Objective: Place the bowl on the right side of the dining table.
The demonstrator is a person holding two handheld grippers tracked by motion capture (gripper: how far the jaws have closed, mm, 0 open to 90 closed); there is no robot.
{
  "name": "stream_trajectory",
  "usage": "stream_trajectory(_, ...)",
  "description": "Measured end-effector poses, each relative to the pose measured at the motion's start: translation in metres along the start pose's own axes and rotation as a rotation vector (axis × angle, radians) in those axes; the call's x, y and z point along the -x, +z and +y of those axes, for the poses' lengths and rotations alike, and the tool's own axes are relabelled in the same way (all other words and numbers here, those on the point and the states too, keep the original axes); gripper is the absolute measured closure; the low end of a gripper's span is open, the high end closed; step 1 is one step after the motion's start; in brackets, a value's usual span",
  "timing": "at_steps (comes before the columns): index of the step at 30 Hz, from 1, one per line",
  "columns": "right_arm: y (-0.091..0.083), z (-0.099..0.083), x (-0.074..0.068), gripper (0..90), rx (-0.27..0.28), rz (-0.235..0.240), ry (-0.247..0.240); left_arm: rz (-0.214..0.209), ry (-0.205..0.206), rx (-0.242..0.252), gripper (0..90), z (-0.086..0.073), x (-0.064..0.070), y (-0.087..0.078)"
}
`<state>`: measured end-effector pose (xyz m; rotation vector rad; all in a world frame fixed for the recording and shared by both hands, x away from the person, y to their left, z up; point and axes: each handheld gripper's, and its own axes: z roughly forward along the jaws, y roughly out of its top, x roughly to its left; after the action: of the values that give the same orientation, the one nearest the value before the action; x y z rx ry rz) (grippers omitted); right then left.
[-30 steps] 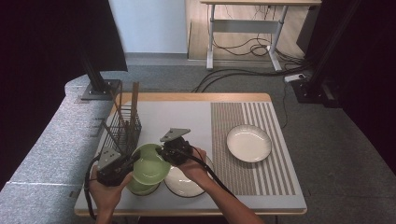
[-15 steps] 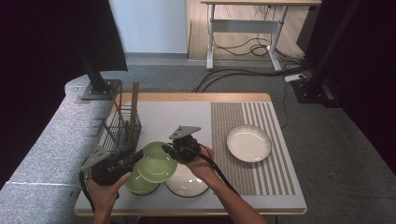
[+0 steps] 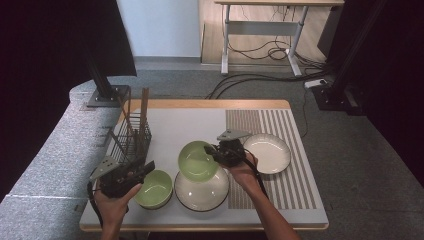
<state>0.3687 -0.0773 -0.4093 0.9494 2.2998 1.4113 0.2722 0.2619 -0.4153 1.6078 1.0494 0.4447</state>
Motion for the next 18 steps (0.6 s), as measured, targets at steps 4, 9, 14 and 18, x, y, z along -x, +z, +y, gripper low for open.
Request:
stream_trajectory(4, -0.01, -0.006, 0.014, 83.8, 0.012, -0.016, 0.013, 0.006, 0.009, -0.018, 48.9, -0.001, 0.0, 0.003)
stream_trajectory(9, -0.017, -0.014, 0.029, 83.8, 0.017, -0.043, 0.037, 0.013, 0.022, -0.049, 48.3, -0.002, 0.0, 0.006)
stream_trajectory(14, -0.02, -0.02, 0.038, 83.8, 0.025, -0.054, 0.054, 0.012, 0.029, -0.072, 48.2, -0.004, -0.002, 0.008)
stream_trajectory(18, -0.021, -0.024, 0.044, 83.8, 0.035, -0.06, 0.071, 0.022, 0.034, -0.083, 47.7, -0.006, -0.002, 0.009)
